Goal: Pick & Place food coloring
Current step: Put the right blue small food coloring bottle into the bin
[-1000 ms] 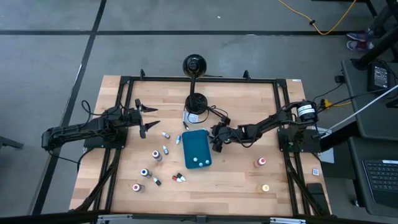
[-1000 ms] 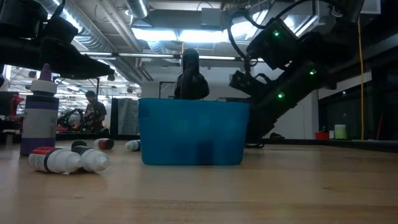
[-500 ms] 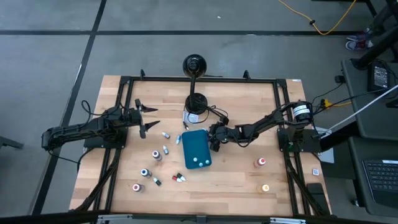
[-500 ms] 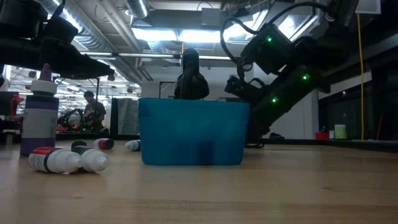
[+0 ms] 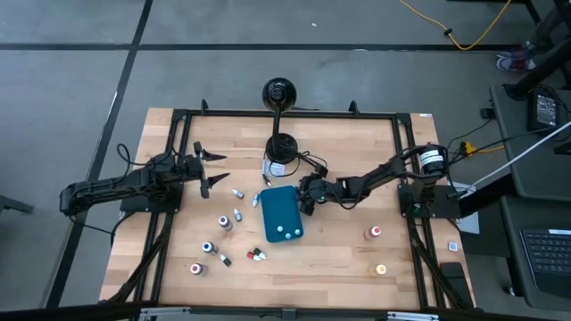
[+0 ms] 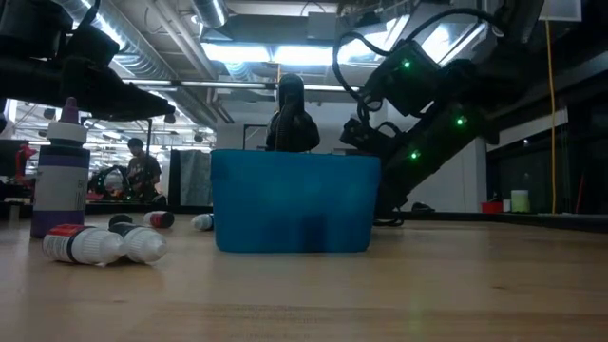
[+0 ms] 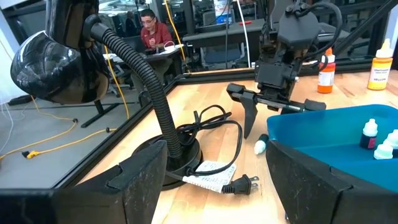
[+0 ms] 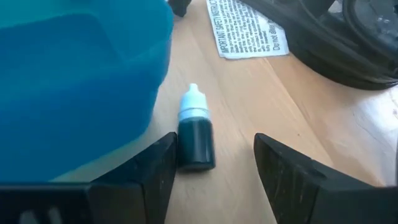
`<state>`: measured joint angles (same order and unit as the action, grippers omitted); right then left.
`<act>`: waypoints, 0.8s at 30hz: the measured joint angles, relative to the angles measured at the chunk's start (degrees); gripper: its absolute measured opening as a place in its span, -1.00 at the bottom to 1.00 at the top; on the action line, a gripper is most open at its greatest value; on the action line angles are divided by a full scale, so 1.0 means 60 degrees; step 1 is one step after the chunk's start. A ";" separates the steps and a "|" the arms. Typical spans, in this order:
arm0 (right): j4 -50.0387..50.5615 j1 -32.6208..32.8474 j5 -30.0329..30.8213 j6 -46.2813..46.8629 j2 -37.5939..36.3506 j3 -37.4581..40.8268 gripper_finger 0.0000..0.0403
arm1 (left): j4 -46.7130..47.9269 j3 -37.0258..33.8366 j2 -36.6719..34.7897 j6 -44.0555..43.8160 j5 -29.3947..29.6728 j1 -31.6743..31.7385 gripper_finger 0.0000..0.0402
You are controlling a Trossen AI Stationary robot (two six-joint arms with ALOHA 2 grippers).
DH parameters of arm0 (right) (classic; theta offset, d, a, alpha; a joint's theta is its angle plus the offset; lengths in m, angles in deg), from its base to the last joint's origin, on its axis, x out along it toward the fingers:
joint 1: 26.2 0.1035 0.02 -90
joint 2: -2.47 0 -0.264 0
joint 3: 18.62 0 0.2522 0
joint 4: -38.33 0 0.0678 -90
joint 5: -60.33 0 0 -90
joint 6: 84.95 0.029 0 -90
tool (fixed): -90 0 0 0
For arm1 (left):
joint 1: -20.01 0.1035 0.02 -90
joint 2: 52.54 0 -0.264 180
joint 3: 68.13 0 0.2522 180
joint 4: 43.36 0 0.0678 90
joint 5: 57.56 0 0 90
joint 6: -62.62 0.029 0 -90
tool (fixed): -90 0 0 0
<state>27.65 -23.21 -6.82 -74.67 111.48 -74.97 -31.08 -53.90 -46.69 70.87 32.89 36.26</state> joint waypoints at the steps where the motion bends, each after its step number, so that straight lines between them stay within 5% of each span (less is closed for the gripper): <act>1: -0.0040 -0.0008 0.0021 -0.0025 0.0049 -0.0003 0.07 | 0.0000 0.0000 0.0000 0.0000 0.0000 0.0000 0.34; 24: -0.0140 0.0011 -0.0775 0.0016 0.0325 -0.0022 -0.61 | 0.0000 0.0004 0.0004 0.0000 -0.0003 0.0002 0.34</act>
<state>26.81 -23.14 -11.47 -74.58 113.43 -75.10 -31.08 -53.87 -46.67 70.87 32.87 36.27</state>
